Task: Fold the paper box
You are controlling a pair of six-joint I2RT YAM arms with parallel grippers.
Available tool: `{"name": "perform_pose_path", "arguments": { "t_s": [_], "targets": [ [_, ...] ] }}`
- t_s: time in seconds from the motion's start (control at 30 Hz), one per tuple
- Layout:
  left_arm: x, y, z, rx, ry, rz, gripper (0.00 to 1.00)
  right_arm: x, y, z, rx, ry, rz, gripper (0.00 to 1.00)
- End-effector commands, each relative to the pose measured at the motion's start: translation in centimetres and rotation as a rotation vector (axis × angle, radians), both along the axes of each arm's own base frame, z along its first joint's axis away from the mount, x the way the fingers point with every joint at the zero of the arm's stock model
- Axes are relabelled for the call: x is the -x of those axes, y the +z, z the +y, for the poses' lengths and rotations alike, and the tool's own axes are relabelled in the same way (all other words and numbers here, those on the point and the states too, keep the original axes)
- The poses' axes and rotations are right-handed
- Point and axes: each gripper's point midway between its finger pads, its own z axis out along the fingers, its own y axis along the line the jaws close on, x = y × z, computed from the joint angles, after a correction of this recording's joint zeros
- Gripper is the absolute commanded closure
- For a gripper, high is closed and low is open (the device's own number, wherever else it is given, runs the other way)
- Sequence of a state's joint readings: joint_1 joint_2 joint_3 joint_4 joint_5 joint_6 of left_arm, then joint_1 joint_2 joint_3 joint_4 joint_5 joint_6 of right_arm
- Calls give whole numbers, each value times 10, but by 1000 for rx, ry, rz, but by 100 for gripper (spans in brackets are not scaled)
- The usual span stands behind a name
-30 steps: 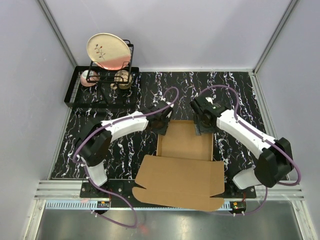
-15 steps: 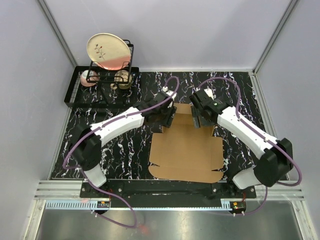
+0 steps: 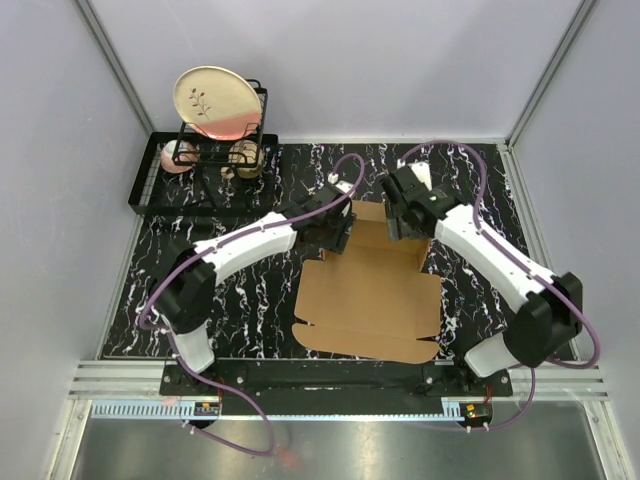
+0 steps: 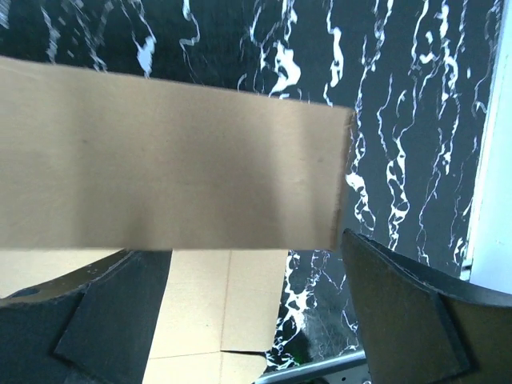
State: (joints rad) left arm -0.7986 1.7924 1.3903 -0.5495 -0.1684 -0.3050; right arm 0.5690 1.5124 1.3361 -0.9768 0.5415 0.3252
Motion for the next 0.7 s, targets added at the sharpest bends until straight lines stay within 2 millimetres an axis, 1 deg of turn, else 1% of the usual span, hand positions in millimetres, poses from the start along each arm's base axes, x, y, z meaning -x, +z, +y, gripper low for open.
{"name": "perform_pose_path", "arguments": {
  "t_s": [0.0, 0.03, 0.07, 0.1, 0.13, 0.17, 0.2, 0.27, 0.3, 0.37, 0.4, 0.43, 0.47, 0.5, 0.53, 0.57, 0.6, 0.63, 0.67],
  "targets": [
    [-6, 62, -1, 96, -4, -146, 37, -4, 76, -1, -88, 5, -176, 2],
    [-5, 73, -1, 115, -6, -162, 36, -1, 84, -3, -94, 8, -185, 0],
    [-3, 78, 1, 122, -7, -170, 36, 2, 90, -4, -93, 16, -191, 0],
    [-2, 89, 3, 139, -2, -188, 32, 4, 102, -6, -103, 21, -216, 0],
    [-1, 93, 4, 145, -1, -195, 31, 5, 109, -6, -116, 35, -229, 0],
    [-1, 99, 5, 153, 2, -205, 30, 6, 118, -1, -149, 56, -245, 0],
    [1, 110, 8, 173, 6, -221, 30, 8, 124, 3, -167, 74, -261, 0],
    [5, 120, 11, 186, 6, -234, 29, 7, 132, 14, -185, 127, -284, 0],
    [8, 131, 16, 202, 15, -253, 29, 9, 132, 25, -190, 179, -282, 0],
    [13, 142, 25, 220, 32, -277, 29, 9, 132, 44, -158, 289, -292, 0],
    [16, 151, 36, 227, 64, -307, 29, 9, 130, 52, -130, 336, -287, 0],
    [17, 154, 43, 227, 86, -324, 29, 18, 129, 72, -86, 440, -281, 0],
    [19, 148, 53, 209, 117, -330, 29, 17, 129, 79, -51, 471, -294, 0],
    [20, 160, 68, 218, 182, -374, 29, 19, 124, 89, -14, 522, -289, 0],
    [21, 161, 75, 224, 207, -388, 29, 26, 123, 102, 32, 598, -292, 0],
    [24, 150, 84, 209, 233, -385, 28, 24, 120, 106, 94, 604, -318, 0],
    [27, 158, 94, 236, 279, -416, 28, 23, 116, 111, 136, 627, -327, 0],
    [27, 159, 98, 255, 296, -435, 28, 23, 113, 117, 210, 678, -336, 0],
    [30, 146, 104, 240, 310, -429, 28, 16, 109, 114, 281, 656, -357, 0]
  ]
}}
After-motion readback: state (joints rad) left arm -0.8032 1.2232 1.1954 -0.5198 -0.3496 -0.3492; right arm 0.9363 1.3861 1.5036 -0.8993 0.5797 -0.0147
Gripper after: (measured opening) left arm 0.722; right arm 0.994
